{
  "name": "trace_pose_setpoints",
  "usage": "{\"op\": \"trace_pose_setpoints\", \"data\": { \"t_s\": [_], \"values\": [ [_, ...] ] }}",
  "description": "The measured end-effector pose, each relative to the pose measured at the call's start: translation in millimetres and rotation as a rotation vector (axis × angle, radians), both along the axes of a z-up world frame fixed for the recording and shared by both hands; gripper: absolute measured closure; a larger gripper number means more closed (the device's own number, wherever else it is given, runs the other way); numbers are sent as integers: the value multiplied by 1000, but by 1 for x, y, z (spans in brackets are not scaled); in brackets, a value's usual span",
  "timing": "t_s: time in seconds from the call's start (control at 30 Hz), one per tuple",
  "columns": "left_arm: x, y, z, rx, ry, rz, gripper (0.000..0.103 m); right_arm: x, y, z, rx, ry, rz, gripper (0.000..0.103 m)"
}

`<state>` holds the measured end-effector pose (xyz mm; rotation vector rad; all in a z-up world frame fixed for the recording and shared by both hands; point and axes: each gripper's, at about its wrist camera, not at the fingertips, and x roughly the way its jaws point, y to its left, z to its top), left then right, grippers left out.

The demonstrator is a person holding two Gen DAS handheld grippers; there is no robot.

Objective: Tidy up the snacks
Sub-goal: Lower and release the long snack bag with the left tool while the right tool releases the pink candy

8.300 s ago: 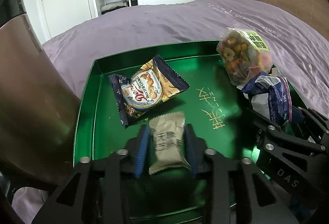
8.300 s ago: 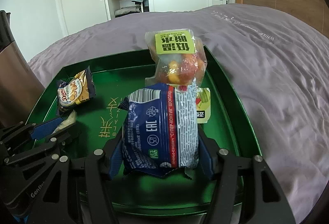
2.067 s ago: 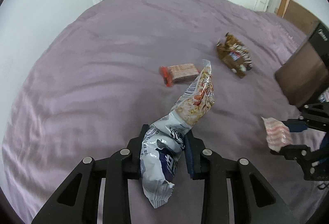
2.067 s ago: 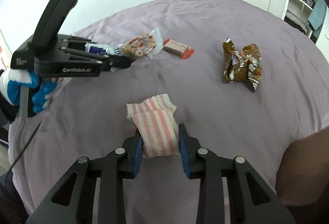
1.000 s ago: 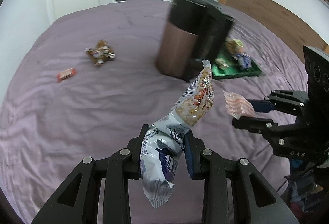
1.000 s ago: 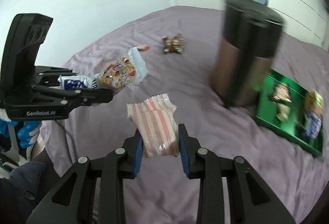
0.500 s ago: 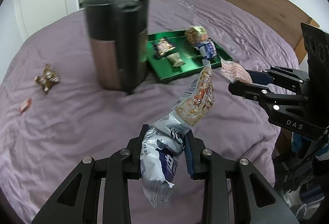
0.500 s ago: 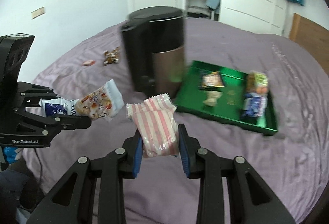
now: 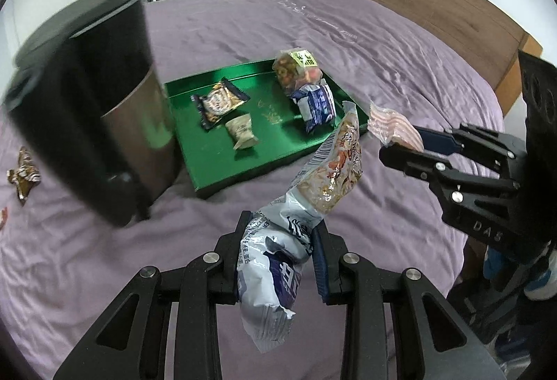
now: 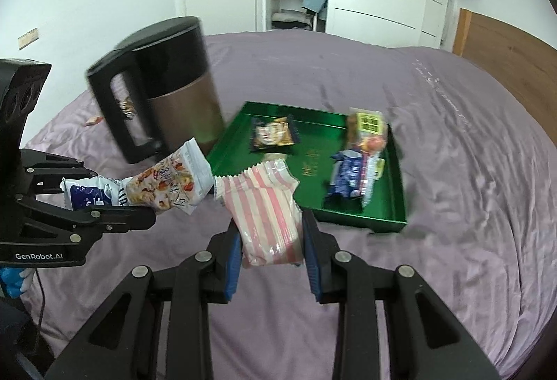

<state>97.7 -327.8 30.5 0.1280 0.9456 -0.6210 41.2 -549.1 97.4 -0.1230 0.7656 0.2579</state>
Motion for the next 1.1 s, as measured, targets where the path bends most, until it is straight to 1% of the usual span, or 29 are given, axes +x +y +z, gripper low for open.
{"op": "trace_pose_setpoints", "data": {
  "t_s": [0.27,0.37,0.57,0.73,0.9,1.1],
  "values": [
    [41,-34,-10,18,-31,85,76,43,-30,-18,16,4,-42,103],
    [56,-50,-18,44,-56,110,76,58,-35,-25,20,9,-50,103],
    [82,-68,-38,93,-90,165,76,95,-43,-43,32,21,-65,103],
    [105,-73,-56,124,-87,209,76,119,-44,-61,46,43,-77,103],
    [122,-77,-70,146,-88,233,76,141,-41,-79,55,56,-90,103],
    [134,-80,-83,173,-58,261,75,151,-39,-81,52,39,-98,103]
  ]
}}
